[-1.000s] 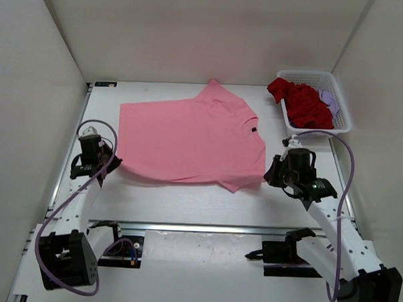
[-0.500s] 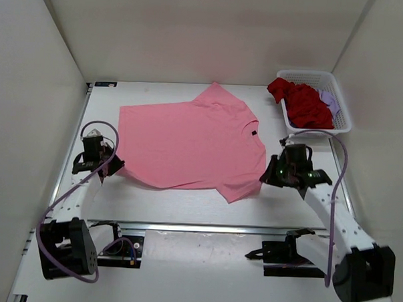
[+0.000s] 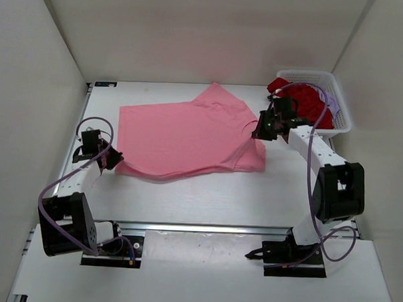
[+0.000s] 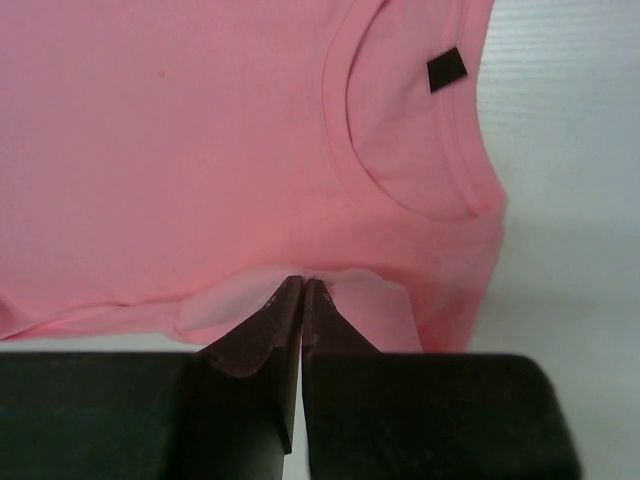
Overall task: Fold and stack the t-shirts
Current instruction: Grap the side of the flattened tshirt closest away from the robot with both arms, then fold the flattened tshirt in 1/3 of the way
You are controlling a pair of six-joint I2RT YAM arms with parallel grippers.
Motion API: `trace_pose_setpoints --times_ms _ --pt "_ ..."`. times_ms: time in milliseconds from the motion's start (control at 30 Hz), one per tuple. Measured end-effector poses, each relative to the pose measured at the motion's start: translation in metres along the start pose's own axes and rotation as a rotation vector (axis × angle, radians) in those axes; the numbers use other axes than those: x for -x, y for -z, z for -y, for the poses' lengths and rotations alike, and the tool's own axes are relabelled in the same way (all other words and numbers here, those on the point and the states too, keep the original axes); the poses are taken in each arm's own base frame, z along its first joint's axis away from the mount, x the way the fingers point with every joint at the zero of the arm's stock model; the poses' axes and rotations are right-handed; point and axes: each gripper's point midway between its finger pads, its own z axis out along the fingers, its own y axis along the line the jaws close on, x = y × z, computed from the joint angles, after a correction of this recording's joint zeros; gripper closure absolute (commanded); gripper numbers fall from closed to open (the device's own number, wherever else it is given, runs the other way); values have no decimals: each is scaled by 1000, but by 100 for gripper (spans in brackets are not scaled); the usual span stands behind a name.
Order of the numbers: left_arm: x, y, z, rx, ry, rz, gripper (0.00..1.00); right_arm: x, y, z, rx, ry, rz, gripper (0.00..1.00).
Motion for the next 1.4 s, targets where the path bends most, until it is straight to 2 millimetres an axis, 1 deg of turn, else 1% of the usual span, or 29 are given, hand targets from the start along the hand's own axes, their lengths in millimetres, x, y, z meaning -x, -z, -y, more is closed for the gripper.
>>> trace_pose_setpoints --times_ms 67,200,300,500,600,667,867,933,1033,1100,1233,1400 --pt "5 -4 3 -5 15 8 100 2 -13 3 -3 -6 -16 100" --pt "14 -13 6 -6 45 18 100 -3 -33 12 -16 -23 -56 100" --pt "18 -18 5 2 66 18 100 1 -38 19 -26 -37 -58 100" --pt "30 -22 3 6 94 40 100 35 -39 15 -15 -32 8 100" --pt "35 -26 5 3 100 45 100 47 -47 15 -8 -32 25 99" --pt "35 -30 5 6 104 41 100 48 -55 18 -9 -42 18 100" --pt "36 -43 6 18 118 17 100 45 -82 37 -30 -81 -24 100" --pt "40 -46 8 16 118 20 100 47 -85 40 -31 -88 -24 100" --pt "45 -51 11 12 121 25 100 53 -86 38 -24 -88 -17 100" --pt "45 -55 9 13 131 17 99 60 -89 37 -19 -85 -7 100" --pt "41 -59 6 22 143 2 93 68 -99 34 -3 -88 0 100" --pt "44 -57 7 17 145 12 76 85 -111 30 11 -98 18 100"
